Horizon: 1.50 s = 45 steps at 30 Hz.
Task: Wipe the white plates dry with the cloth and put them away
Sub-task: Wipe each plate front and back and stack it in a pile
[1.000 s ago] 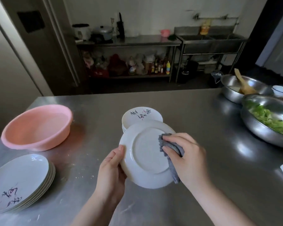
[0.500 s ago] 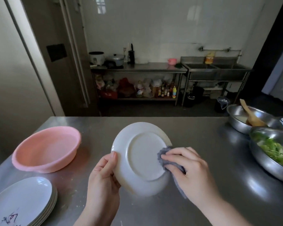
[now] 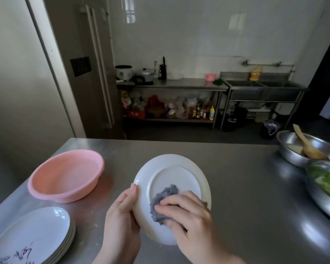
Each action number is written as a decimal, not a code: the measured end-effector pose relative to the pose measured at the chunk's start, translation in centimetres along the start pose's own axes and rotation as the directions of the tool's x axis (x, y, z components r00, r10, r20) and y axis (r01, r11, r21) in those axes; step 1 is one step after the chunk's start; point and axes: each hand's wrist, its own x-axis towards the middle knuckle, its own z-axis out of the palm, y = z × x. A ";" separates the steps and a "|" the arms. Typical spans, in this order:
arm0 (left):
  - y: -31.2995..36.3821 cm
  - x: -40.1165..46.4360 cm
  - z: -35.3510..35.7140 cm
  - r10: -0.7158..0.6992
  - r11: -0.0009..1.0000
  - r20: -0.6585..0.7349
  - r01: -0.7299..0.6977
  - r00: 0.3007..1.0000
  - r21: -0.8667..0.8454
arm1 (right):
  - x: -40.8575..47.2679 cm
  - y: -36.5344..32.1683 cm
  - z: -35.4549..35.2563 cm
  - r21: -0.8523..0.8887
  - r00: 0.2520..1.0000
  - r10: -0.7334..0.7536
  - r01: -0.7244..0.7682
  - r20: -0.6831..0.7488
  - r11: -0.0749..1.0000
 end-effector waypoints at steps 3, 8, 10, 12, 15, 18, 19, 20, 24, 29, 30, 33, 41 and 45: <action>0.4 0.4 -0.4 0.010 1.000 -0.029 -0.010 1.000 0.002 | -0.3 1.3 -1.4 -0.033 0.999 0.049 -0.049 -0.008 0.998; 0.4 0.5 0.2 0.038 0.999 -0.043 -0.037 0.998 0.034 | 1.5 2.8 -3.6 -0.111 0.965 0.249 -0.257 -0.084 0.960; 0.4 0.3 0.4 0.040 0.999 -0.048 -0.038 0.998 0.030 | 1.5 2.6 -3.5 -0.115 0.960 0.265 -0.274 -0.085 0.955; 0.3 0.2 0.6 0.047 0.998 -0.043 -0.045 0.998 0.051 | 0.8 2.3 -3.3 -0.122 0.954 0.289 -0.297 -0.082 0.947; -0.4 -0.4 0.9 0.092 0.990 -0.033 -0.088 0.995 0.113 | 0.1 1.4 -2.5 -0.089 0.960 0.274 -0.278 -0.052 0.957; -1.4 -1.2 1.5 0.138 0.978 0.047 -0.144 0.989 0.152 | 1.9 -0.1 -1.5 0.006 0.968 0.219 -0.220 -0.121 0.976; -1.6 -1.4 1.6 0.154 0.974 0.073 -0.164 0.985 0.157 | 2.9 -0.4 -1.4 0.031 0.967 0.215 -0.213 -0.135 0.977; -1.7 -1.5 1.7 0.172 0.970 0.088 -0.185 0.981 0.161 | 3.8 -0.6 -1.3 0.041 0.970 0.209 -0.206 -0.123 0.978; -1.5 -1.3 1.5 0.230 0.950 0.069 -0.239 0.971 0.200 | 5.6 1.0 -1.8 0.048 0.953 0.301 -0.301 0.019 0.952; -0.6 -1.2 0.7 0.254 0.937 0.091 -0.268 0.963 0.223 | 5.4 3.2 -3.2 0.064 0.826 0.553 -0.549 -0.109 0.833; -0.5 -1.3 0.7 0.258 0.929 0.115 -0.279 0.959 0.241 | 5.5 2.7 -2.9 0.058 0.852 0.512 -0.508 -0.113 0.859; -0.7 -1.5 1.1 0.248 0.926 0.150 -0.280 0.957 0.252 | 5.6 0.3 -1.5 0.027 0.955 0.296 -0.295 -0.039 0.955; 0.2 -0.7 1.0 0.040 0.998 -0.047 -0.038 0.998 0.042 | 4.9 4.4 -4.4 0.131 0.825 0.565 -0.562 0.017 0.817; 0.5 -0.1 1.8 -0.112 0.969 -0.196 0.063 0.974 -0.240 | 1.7 3.4 -3.1 0.110 0.846 0.519 -0.509 -0.121 0.854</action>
